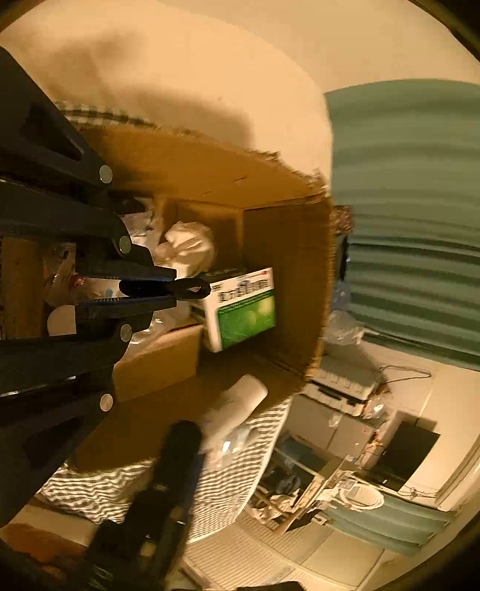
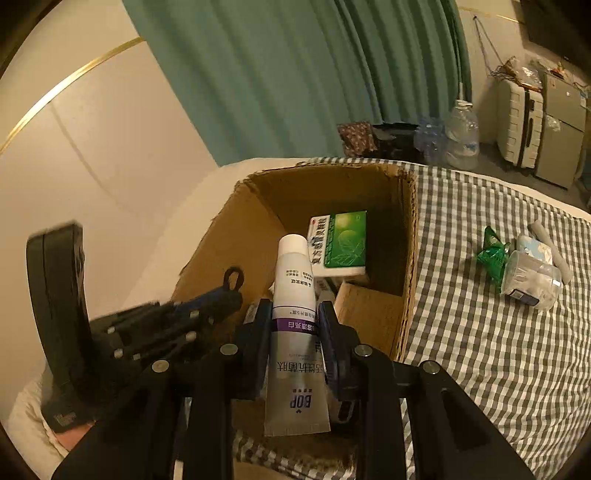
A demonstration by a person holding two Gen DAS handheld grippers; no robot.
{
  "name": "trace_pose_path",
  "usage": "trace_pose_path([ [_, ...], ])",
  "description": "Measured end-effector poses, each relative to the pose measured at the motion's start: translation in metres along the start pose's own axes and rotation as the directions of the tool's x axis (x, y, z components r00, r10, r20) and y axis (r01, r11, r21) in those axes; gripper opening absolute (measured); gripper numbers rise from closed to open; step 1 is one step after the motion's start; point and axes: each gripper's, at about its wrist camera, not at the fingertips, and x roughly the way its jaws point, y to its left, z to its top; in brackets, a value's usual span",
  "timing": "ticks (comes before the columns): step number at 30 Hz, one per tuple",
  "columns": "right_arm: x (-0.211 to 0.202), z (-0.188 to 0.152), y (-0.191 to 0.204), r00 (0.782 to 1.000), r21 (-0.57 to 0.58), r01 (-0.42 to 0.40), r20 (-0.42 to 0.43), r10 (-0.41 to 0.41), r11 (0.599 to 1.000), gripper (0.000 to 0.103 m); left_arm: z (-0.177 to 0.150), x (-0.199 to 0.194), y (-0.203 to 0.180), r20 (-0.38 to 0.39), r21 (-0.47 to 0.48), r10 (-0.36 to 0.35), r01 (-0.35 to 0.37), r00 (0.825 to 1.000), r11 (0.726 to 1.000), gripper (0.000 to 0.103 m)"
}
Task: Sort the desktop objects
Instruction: 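Carry the white toothpaste tube into the cardboard box and open the right gripper, then grasp the clear plastic jar with the left gripper while the right grasps the white foam roller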
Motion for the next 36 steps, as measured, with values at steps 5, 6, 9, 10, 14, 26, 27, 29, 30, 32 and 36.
trace_pose_path([
  [5, -0.001, -0.013, -0.005, 0.999, 0.046, 0.023, 0.028, -0.024, 0.999, 0.044, -0.013, 0.018, 0.009, -0.09, -0.071, -0.01, 0.004, 0.996, 0.997, 0.04],
  [6, -0.006, -0.017, -0.006, 0.999, 0.045, 0.019, 0.046, -0.021, 0.999, 0.044, -0.015, 0.018, 0.011, -0.102, -0.091, -0.002, -0.007, 0.995, 0.996, 0.062],
  [9, -0.025, -0.024, -0.009, 0.994, 0.02, 0.037, 0.105, -0.039, 0.999, 0.047, -0.018, 0.014, 0.001, -0.13, -0.089, 0.045, -0.057, 0.99, 0.994, 0.068],
  [10, -0.035, -0.026, -0.013, 0.992, -0.003, 0.058, 0.115, -0.057, 0.998, 0.051, -0.018, 0.01, -0.009, -0.131, -0.05, 0.071, -0.078, 0.989, 0.996, 0.072],
  [14, -0.074, -0.032, -0.036, 0.976, -0.04, 0.15, 0.162, -0.142, 0.988, 0.054, -0.018, -0.012, -0.035, -0.079, 0.018, 0.096, -0.095, 0.992, 0.995, 0.083],
  [26, -0.173, -0.095, -0.185, 0.912, 0.214, 0.303, 0.216, -0.348, 0.929, 0.059, -0.04, -0.019, -0.159, -0.032, -0.056, -0.041, 0.04, 0.999, 0.998, 0.097],
  [27, -0.173, -0.1, -0.198, 0.91, 0.232, 0.304, 0.216, -0.354, 0.924, 0.06, -0.043, -0.014, -0.171, -0.038, -0.053, -0.04, 0.038, 0.998, 0.998, 0.097],
  [29, -0.174, -0.107, -0.214, 0.903, 0.245, 0.312, 0.223, -0.366, 0.918, 0.077, -0.049, 0.001, -0.197, -0.015, -0.029, 0.042, -0.043, 0.999, 0.999, 0.103],
  [30, -0.173, -0.108, -0.222, 0.895, 0.251, 0.325, 0.23, -0.382, 0.912, 0.083, -0.051, 0.005, -0.206, 0.015, -0.01, 0.101, -0.101, 0.995, 0.995, 0.103],
  [32, -0.174, -0.115, -0.234, 0.881, 0.267, 0.335, 0.252, -0.401, 0.904, 0.087, -0.052, 0.015, -0.226, 0.061, 0.064, 0.141, -0.145, 0.988, 0.987, 0.103],
  [36, -0.161, -0.119, -0.259, 0.894, 0.281, 0.312, 0.238, -0.381, 0.908, 0.088, -0.051, 0.037, -0.249, 0.025, 0.094, 0.097, -0.099, 0.995, 0.991, 0.103],
])
